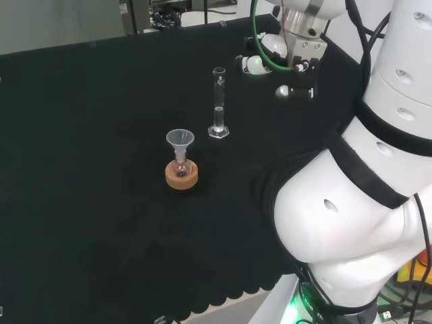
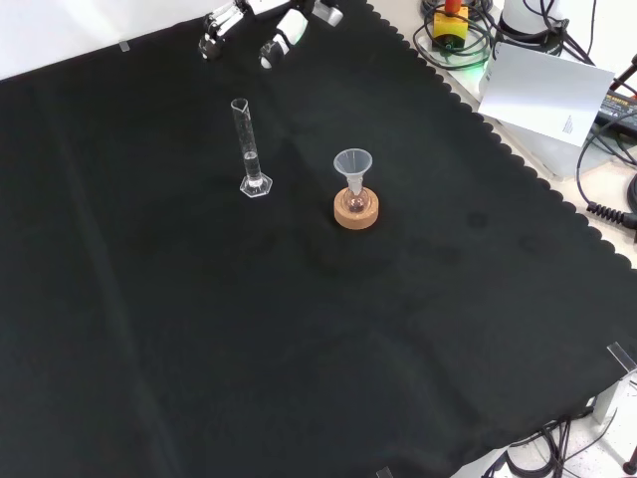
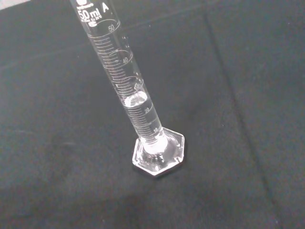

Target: Pick up the graduated cylinder.

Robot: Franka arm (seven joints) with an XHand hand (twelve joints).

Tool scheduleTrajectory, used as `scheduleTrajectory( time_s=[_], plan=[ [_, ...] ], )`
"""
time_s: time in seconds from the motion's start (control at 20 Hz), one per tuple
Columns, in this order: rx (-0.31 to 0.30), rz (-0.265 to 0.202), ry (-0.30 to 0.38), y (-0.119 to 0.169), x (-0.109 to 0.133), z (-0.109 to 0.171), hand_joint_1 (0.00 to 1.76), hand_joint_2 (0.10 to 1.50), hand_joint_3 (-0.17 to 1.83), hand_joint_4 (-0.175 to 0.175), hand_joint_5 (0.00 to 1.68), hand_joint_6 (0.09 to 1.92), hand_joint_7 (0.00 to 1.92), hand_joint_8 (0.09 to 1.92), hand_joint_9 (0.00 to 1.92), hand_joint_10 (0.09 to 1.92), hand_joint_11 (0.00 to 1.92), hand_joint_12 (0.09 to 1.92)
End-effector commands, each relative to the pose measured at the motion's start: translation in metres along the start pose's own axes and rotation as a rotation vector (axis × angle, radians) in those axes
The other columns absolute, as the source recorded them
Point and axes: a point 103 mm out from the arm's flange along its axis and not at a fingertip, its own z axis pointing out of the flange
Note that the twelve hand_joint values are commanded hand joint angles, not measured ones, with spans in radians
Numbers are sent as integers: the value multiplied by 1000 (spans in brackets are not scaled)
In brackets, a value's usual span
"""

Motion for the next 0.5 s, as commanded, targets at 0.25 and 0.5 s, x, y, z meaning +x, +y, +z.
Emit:
scheduleTrajectory(
  time_s=[0.25, 0.5],
  plan=[
    [-11, -47, 148, 2, -9, 53, 467, 1115, -63, -57, 430, 87, 195, 713, 431, 725, 191, 1402],
    [12, -64, 158, 6, -5, 65, 489, 1106, -74, -58, 437, 87, 200, 716, 441, 706, 200, 1391]
  ],
)
